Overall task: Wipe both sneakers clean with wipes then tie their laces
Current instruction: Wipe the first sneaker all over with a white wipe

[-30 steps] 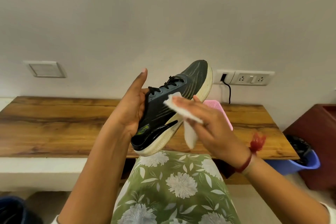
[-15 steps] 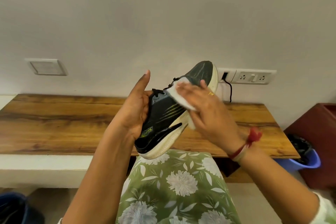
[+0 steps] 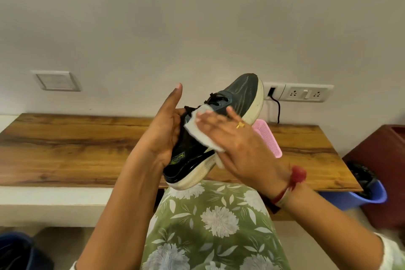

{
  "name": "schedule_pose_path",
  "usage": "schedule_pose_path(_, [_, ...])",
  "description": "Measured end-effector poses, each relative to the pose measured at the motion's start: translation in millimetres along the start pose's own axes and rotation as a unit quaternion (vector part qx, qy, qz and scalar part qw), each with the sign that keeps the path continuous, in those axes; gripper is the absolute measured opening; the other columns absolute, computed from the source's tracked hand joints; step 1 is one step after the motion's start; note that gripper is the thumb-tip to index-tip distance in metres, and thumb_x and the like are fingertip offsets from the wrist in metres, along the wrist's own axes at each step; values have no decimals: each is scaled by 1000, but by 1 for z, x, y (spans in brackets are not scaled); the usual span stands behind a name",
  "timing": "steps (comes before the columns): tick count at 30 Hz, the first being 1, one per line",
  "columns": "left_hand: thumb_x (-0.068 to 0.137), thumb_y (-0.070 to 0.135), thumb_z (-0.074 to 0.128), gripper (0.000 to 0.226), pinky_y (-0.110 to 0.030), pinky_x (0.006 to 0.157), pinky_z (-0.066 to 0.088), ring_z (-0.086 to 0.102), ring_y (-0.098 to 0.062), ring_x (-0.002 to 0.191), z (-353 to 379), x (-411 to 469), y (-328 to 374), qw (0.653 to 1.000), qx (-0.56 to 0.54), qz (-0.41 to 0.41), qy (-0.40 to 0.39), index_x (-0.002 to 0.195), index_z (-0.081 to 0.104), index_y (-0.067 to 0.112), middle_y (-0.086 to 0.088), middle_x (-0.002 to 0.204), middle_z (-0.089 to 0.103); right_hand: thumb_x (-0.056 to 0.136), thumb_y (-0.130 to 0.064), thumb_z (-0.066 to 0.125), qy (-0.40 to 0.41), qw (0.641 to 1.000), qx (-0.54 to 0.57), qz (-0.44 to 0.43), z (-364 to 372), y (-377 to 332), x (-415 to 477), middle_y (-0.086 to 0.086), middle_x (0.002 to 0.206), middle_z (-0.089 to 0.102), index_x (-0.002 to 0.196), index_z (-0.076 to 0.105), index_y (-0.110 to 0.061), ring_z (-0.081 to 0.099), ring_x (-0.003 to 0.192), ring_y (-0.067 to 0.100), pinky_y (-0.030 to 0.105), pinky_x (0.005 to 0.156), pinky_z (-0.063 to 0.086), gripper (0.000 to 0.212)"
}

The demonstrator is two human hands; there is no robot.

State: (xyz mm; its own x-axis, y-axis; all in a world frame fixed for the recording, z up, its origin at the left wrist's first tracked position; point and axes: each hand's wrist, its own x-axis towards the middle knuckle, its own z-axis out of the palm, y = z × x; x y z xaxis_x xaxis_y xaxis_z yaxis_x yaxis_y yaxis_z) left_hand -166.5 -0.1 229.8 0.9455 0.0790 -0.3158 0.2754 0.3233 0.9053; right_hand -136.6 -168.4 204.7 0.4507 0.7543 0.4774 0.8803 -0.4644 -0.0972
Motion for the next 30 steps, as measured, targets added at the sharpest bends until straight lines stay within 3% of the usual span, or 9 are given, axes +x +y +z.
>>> schedule_pose_path(3, [84, 73, 40, 80, -40, 92, 49, 70, -30, 91, 1, -1, 1, 1000, -1, -3, -1, 112, 67, 3, -14, 97, 73, 92, -21, 36, 58, 993, 18, 104, -5, 15, 3, 6, 140, 50, 135, 48, -9, 42, 132, 16, 44, 116, 22, 47])
schedule_pose_path(6, [86, 69, 41, 74, -34, 76, 51, 70, -26, 76, 1, -1, 2, 1000, -16, -8, -6, 102, 69, 3, -12, 85, 73, 94, -24, 41, 0, 980, 187, 66, -4, 7, -5, -6, 134, 54, 136, 47, -14, 48, 126, 11, 34, 112, 32, 43])
schedule_pose_path(9, [90, 65, 40, 68, -32, 72, 50, 70, -23, 70, 0, 0, 0, 999, -39, -23, -4, 99, 68, 4, -10, 81, 73, 96, -26, 48, 43, 917, 369, 145, -25, 14, -2, -22, 96, 67, 124, 55, -24, 63, 81, 3, 23, 68, 51, 29])
schedule_pose_path(11, [90, 63, 41, 69, -34, 80, 52, 69, -24, 76, -1, 0, -2, 998, -56, -29, -3, 110, 66, 2, -11, 89, 73, 97, -20, 48, 125, 934, 287, 171, -36, 31, -1, -14, 117, 64, 128, 53, -19, 60, 103, 1, 26, 88, 50, 32])
schedule_pose_path(14, [90, 61, 43, 68, -33, 82, 52, 67, -24, 77, 0, 0, 0, 997, -68, -32, -14, 114, 65, 2, -11, 90, 71, 94, -21, 37, 74, 985, 90, 125, -23, 32, -8, 0, 142, 46, 137, 45, -15, 36, 135, 9, 33, 118, 18, 44])
schedule_pose_path(20, [93, 46, 51, 44, -29, 70, 55, 67, -21, 70, -2, 2, -1, 996, -81, -41, 3, 98, 68, 6, -9, 83, 71, 92, -16, 43, -5, 996, -53, -70, 3, 10, -26, 15, 140, 47, 134, 47, -1, 42, 133, 27, 42, 115, 25, 44])
schedule_pose_path(24, [94, 46, 48, 47, -29, 70, 53, 66, -20, 70, 1, 1, 0, 996, -78, -42, 3, 103, 66, 4, -7, 83, 70, 88, -11, 46, 48, 996, -68, 12, -6, 26, -19, 18, 139, 47, 134, 48, 1, 42, 132, 29, 40, 117, 20, 47])
schedule_pose_path(28, [94, 48, 45, 59, -31, 79, 51, 64, -23, 77, 1, 1, 4, 996, -82, -46, -6, 123, 59, -1, -12, 92, 68, 90, -8, 44, 10, 992, -53, -110, 12, -2, -25, 15, 142, 43, 136, 41, -1, 38, 135, 26, 42, 116, 25, 46])
schedule_pose_path(30, [94, 48, 43, 59, -31, 82, 51, 65, -22, 78, 1, 1, 4, 996, -79, -43, -16, 120, 61, -1, -13, 92, 69, 90, -7, 46, 28, 993, -58, -97, 12, -1, -22, 12, 145, 38, 138, 40, -2, 34, 138, 23, 41, 117, 20, 49])
